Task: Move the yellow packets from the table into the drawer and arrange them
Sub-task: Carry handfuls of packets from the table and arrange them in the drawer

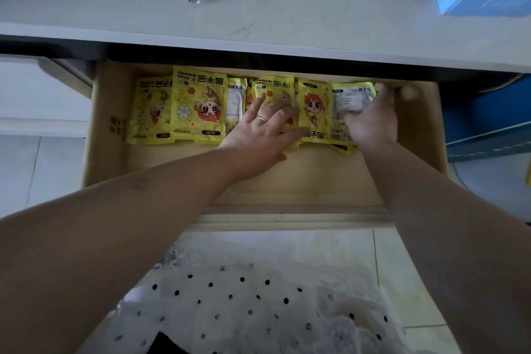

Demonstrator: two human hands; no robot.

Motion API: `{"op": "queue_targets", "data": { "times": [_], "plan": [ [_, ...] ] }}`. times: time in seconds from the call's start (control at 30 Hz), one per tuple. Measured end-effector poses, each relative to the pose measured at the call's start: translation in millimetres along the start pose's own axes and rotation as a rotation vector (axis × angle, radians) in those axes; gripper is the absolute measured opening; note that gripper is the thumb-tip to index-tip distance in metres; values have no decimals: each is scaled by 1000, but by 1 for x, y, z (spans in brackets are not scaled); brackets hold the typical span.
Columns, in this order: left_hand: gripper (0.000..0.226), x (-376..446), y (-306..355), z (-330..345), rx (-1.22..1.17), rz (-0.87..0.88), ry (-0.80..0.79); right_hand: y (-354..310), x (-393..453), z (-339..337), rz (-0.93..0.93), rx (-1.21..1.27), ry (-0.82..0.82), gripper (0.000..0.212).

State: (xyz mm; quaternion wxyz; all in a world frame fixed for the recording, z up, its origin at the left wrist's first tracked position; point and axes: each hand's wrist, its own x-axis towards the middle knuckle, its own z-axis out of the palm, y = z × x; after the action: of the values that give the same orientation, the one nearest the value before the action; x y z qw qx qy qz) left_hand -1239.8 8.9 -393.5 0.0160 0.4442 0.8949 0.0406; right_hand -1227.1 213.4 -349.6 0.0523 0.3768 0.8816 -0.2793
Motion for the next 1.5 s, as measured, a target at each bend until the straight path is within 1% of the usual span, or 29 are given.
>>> {"op": "queue_targets", "data": {
  "times": [0.07,0.13,0.3,0.37,0.47,0.53,0.6,0.63,0.7,0.77,0.83,1.0,1.1,1.17,1.3,1.4,1.5],
  "plan": [
    [65,6,0,2,-12,-53,-43,5,4,5,-21,-8,22,59],
    [63,9,-2,4,-10,-81,-46,11,9,9,-32,-62,32,50],
    [63,10,0,8,-9,-95,-7,22,19,15,-37,-158,29,43],
    [65,12,3,5,-29,-109,-50,23,20,15,-50,-131,28,45],
    [66,10,5,-10,-66,-119,-157,21,7,8,-54,-23,36,49],
    [65,2,8,-33,-109,-151,-222,15,-14,-3,-53,55,-8,46],
    [59,-10,17,-62,-186,-254,-286,8,-46,-22,-28,100,-73,40],
    [54,-16,21,-78,-279,-349,-318,4,-64,-34,-5,124,-91,38],
    [44,-27,30,-117,-623,-615,-393,-7,-104,-61,53,187,-129,37],
    [36,-37,41,-159,-940,-832,-411,-19,-143,-93,110,244,-182,37],
    [32,-49,53,-204,-1033,-908,-410,-30,-181,-130,172,277,-226,36],
    [34,-91,92,-317,-1072,-878,-448,-46,-267,-225,238,312,-277,36],
    [32,-104,120,-379,-1110,-838,-480,-46,-314,-274,299,329,-239,36],
    [31,-109,134,-408,-1144,-805,-517,-42,-345,-299,337,372,-206,36],
    [28,-110,158,-445,-1114,-671,-593,-32,-405,-330,426,493,-78,34],
    [25,-114,180,-465,-1098,-491,-673,-23,-453,-346,534,548,51,34],
    [30,-124,207,-484,-1055,-322,-767,-15,-512,-355,654,619,203,35]
  ]
}}
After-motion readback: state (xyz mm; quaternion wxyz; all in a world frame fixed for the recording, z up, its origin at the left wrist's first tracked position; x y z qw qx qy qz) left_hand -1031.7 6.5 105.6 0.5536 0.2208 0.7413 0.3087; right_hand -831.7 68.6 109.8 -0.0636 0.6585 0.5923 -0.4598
